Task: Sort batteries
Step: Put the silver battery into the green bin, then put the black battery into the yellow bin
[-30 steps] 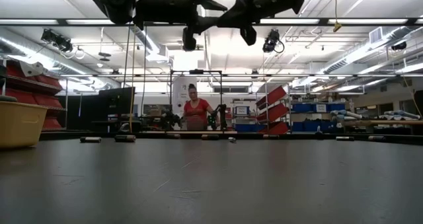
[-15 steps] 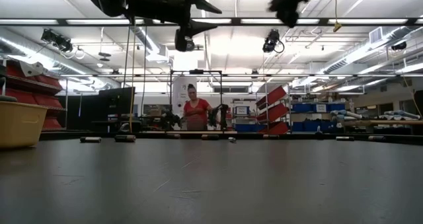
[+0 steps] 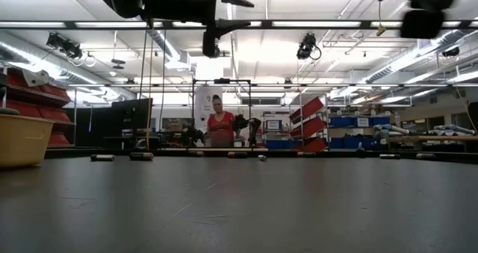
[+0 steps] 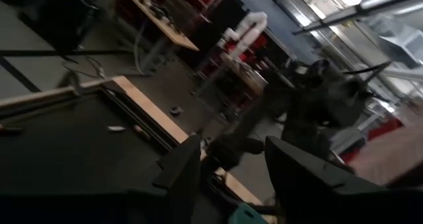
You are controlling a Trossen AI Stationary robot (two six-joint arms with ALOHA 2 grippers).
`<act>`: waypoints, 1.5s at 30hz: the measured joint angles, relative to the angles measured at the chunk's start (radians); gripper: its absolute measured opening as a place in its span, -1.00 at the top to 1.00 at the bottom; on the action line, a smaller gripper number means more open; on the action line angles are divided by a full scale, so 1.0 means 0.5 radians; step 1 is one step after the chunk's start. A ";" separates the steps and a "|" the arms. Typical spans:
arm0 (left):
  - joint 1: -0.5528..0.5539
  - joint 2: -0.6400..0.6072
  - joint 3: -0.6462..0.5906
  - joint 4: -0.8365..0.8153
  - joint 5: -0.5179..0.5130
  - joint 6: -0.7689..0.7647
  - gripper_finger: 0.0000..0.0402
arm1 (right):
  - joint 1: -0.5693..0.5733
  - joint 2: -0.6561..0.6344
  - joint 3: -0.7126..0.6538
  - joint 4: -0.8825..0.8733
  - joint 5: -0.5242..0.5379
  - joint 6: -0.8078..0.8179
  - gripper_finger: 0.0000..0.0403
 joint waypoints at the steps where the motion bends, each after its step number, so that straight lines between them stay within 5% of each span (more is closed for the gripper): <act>1: -0.024 0.000 0.000 0.004 0.003 0.000 0.08 | 0.127 -0.023 -0.053 0.003 0.050 0.157 0.92; 10: -0.224 0.000 0.001 0.002 0.005 0.111 0.08 | 0.925 -0.063 -0.358 0.039 0.179 1.337 0.92; 22: -0.286 0.000 0.002 -0.009 0.073 0.056 0.08 | 1.278 -0.032 -1.065 1.084 0.146 2.332 0.91; 36: -0.285 0.000 0.002 -0.029 0.135 0.016 0.08 | 1.414 0.076 -1.276 1.247 0.138 2.586 0.80; 45: -0.283 0.000 0.002 -0.036 0.135 0.018 0.07 | 1.400 0.023 -1.041 1.272 -0.293 2.630 0.73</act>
